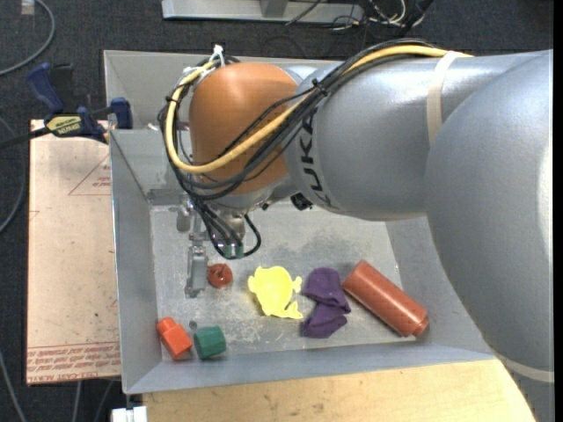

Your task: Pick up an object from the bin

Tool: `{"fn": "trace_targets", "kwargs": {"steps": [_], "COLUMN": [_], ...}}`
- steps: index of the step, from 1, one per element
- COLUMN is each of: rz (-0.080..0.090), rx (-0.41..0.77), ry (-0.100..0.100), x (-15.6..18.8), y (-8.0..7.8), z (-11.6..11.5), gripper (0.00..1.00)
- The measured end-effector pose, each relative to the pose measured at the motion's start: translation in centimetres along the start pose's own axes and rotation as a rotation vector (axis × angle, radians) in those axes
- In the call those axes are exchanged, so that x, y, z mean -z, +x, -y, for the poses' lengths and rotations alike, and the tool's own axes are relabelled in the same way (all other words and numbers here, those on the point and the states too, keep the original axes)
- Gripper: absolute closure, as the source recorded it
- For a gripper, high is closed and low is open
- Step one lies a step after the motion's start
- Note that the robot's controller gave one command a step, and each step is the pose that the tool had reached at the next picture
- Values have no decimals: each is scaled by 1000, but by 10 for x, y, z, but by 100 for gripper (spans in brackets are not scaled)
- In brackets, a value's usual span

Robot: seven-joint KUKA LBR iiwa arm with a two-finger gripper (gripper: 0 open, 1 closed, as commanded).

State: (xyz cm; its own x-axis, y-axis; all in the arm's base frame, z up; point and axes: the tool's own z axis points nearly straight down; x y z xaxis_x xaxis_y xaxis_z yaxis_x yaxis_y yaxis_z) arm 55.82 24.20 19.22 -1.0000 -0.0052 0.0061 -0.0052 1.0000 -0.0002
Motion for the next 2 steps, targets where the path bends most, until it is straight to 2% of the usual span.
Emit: {"fn": "trace_targets", "kwargs": {"steps": [1, 2], "rz": [6, 7], "rx": [-4, 66], "ry": [-2, -4], "x": [5, -21], "y": [-1, 4], "z": [1, 36], "gripper": [0, 0]}}
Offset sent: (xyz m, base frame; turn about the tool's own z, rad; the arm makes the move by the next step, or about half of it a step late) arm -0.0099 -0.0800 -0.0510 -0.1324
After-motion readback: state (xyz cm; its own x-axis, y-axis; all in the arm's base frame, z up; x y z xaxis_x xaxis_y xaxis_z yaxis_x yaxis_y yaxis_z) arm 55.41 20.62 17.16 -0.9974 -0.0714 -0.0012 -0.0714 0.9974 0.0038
